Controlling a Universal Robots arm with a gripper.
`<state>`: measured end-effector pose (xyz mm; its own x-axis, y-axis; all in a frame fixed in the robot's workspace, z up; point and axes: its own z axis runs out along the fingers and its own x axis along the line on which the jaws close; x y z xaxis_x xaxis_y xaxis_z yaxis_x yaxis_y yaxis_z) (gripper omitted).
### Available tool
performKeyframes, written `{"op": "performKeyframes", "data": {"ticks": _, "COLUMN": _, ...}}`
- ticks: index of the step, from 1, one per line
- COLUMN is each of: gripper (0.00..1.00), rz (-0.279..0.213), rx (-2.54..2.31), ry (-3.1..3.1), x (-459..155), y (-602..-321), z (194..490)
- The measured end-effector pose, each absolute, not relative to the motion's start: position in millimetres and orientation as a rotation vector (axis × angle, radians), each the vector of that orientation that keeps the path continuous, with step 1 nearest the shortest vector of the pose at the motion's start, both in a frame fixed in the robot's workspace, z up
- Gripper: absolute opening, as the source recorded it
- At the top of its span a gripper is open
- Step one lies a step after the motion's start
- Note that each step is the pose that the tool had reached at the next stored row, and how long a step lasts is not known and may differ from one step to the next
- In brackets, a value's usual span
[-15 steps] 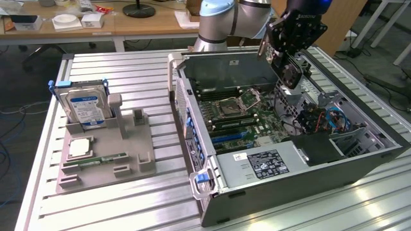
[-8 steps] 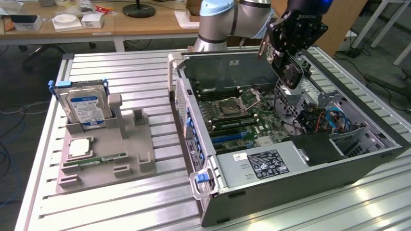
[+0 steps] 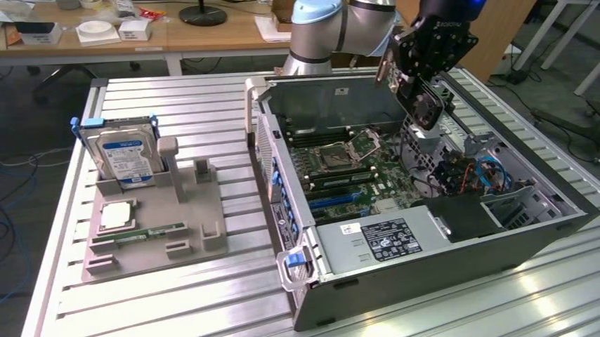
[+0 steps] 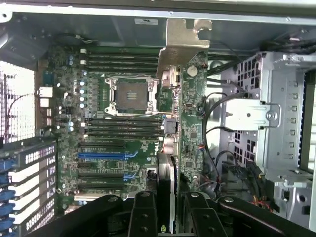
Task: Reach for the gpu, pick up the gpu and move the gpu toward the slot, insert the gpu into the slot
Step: 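Insert the gpu into the slot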
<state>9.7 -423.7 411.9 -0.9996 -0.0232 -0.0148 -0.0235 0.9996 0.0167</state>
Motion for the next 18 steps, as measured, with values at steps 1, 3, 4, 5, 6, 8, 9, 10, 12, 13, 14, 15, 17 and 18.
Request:
{"op": "performKeyframes", "data": {"ticks": 1, "gripper": 0.27, "rz": 0.027, "rx": -0.060, "ry": 3.126, "x": 9.6, "y": -423.7, "z": 411.9}}
{"op": "performKeyframes", "data": {"ticks": 3, "gripper": 0.27, "rz": 0.027, "rx": -0.114, "ry": 3.125, "x": 9.7, "y": -423.8, "z": 411.9}}
{"op": "performKeyframes", "data": {"ticks": 4, "gripper": 0.27, "rz": 0.027, "rx": -0.141, "ry": 3.124, "x": 9.7, "y": -423.8, "z": 411.9}}
{"op": "performKeyframes", "data": {"ticks": 5, "gripper": 0.27, "rz": 0.027, "rx": -0.169, "ry": 3.123, "x": 9.7, "y": -423.8, "z": 411.8}}
{"op": "performKeyframes", "data": {"ticks": 6, "gripper": 0.27, "rz": 0.027, "rx": -0.198, "ry": 3.121, "x": 9.7, "y": -423.8, "z": 411.8}}
{"op": "performKeyframes", "data": {"ticks": 8, "gripper": 0.27, "rz": 0.028, "rx": -0.254, "ry": 3.118, "x": 9.7, "y": -423.8, "z": 411.9}}
{"op": "performKeyframes", "data": {"ticks": 9, "gripper": 0.27, "rz": 0.028, "rx": -0.282, "ry": 3.116, "x": 9.7, "y": -423.8, "z": 411.8}}
{"op": "performKeyframes", "data": {"ticks": 10, "gripper": 0.27, "rz": 0.028, "rx": -0.312, "ry": 3.113, "x": 9.7, "y": -423.8, "z": 411.8}}
{"op": "performKeyframes", "data": {"ticks": 12, "gripper": 0.27, "rz": 0.028, "rx": -0.368, "ry": 3.107, "x": 9.7, "y": -423.8, "z": 411.8}}
{"op": "performKeyframes", "data": {"ticks": 13, "gripper": 0.27, "rz": 0.029, "rx": -0.393, "ry": 3.104, "x": 9.7, "y": -423.8, "z": 411.8}}
{"op": "performKeyframes", "data": {"ticks": 14, "gripper": 0.27, "rz": 0.029, "rx": -0.418, "ry": 3.101, "x": 9.7, "y": -423.8, "z": 411.8}}
{"op": "performKeyframes", "data": {"ticks": 15, "gripper": 0.27, "rz": 0.029, "rx": -0.444, "ry": 3.097, "x": 9.7, "y": -423.8, "z": 411.8}}
{"op": "performKeyframes", "data": {"ticks": 17, "gripper": 0.27, "rz": 0.029, "rx": -0.498, "ry": 3.090, "x": 9.7, "y": -423.8, "z": 411.8}}
{"op": "performKeyframes", "data": {"ticks": 18, "gripper": 0.27, "rz": 0.030, "rx": -0.528, "ry": 3.085, "x": 9.7, "y": -423.8, "z": 411.8}}
